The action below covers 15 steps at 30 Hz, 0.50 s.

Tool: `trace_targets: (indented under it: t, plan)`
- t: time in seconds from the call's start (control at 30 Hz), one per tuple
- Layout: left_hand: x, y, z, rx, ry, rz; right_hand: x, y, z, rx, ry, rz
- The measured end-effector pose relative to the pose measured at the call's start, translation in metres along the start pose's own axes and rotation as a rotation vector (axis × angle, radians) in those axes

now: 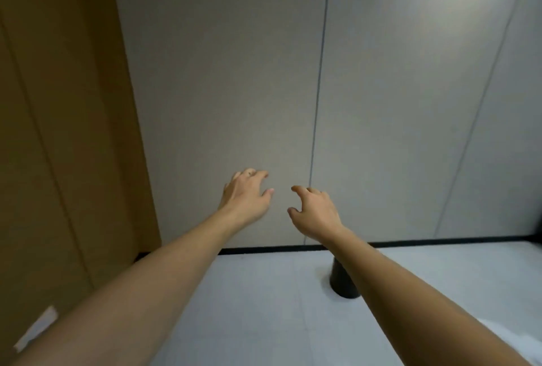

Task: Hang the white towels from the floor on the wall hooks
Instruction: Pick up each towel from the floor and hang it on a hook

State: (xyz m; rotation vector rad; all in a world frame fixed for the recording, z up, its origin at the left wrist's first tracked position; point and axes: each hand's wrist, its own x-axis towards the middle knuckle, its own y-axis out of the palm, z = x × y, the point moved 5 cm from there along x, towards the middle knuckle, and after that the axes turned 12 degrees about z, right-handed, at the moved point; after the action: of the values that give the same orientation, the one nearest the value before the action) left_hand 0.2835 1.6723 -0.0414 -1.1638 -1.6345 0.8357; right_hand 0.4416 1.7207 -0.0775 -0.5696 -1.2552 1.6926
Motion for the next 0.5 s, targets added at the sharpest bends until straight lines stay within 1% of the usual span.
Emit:
trace_targets:
  t: [0.23,0.5]
  plan:
    - [0.052,0.158,-0.171,-0.08,0.263,0.269,-0.07,-0.017,-0.213,0.043,0.383,-0.014]
    - [0.11,0.326,-0.337,-0.123,0.555,0.537,-0.138,-0.019,-0.418,0.114,0.765,-0.01]
